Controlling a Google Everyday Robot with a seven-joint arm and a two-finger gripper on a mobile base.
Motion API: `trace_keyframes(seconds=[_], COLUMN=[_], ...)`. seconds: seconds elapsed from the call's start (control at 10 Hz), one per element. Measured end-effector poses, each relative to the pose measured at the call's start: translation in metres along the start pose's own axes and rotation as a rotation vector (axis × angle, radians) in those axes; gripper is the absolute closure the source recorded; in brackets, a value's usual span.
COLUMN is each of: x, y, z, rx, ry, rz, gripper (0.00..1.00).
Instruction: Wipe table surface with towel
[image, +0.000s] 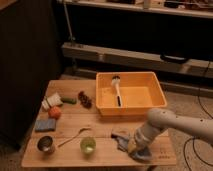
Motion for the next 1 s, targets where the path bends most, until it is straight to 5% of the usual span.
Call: trace_keyframes(seconds=[1.0], x=[0.0085], y=[0.0054], z=[-0.0035], rx=[0.005], ry=[0.015], rz=[0.005], gripper=[1.00])
